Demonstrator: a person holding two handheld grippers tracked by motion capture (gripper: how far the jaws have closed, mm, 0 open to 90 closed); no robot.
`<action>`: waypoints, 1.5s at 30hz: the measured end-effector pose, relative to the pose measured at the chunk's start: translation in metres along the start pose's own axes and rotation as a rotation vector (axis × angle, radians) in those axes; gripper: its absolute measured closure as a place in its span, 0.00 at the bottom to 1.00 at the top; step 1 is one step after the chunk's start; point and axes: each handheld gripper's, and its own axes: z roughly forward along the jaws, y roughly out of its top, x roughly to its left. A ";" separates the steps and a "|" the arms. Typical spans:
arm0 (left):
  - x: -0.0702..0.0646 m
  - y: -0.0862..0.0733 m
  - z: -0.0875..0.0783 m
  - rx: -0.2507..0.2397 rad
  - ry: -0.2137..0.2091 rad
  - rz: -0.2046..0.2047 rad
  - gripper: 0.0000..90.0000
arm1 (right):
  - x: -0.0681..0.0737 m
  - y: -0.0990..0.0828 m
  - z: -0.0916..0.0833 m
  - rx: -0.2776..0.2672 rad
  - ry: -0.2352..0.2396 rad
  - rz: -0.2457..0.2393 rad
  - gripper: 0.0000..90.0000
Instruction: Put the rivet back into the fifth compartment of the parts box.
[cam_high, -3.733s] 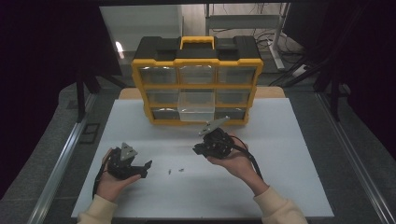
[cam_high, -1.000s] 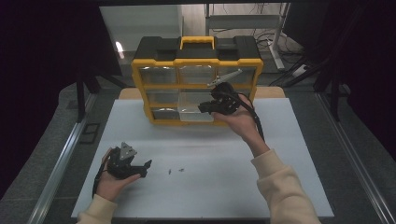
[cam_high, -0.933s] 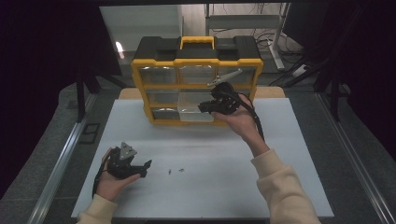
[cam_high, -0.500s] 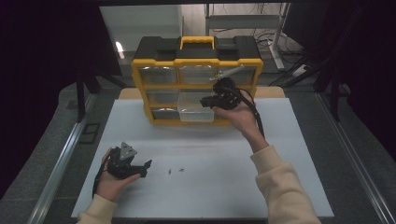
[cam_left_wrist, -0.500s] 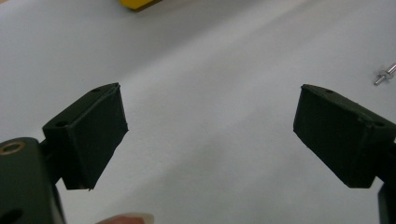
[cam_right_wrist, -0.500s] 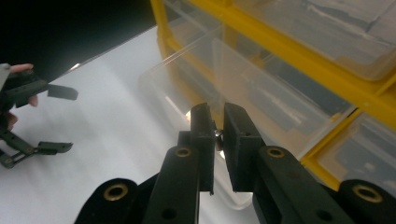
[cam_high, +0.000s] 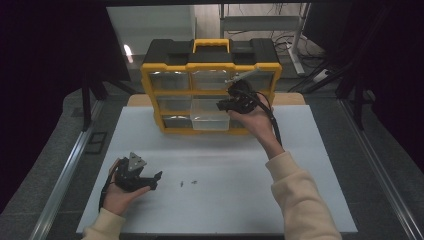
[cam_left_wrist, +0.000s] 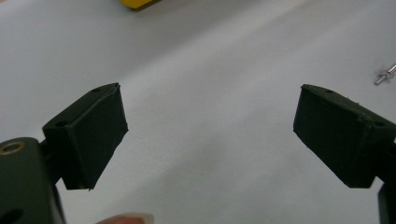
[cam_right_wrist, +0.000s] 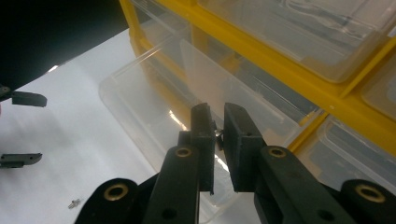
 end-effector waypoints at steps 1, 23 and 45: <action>0.000 0.000 0.000 0.000 0.000 0.000 0.11 | -0.001 0.000 0.000 -0.002 -0.002 0.000 0.92; 0.000 0.000 -0.001 -0.001 0.002 -0.001 0.11 | 0.020 -0.024 -0.030 -0.133 0.023 -0.031 0.28; -0.001 0.000 -0.001 0.000 0.003 0.002 0.11 | 0.051 -0.071 -0.042 -0.141 0.102 -0.068 0.27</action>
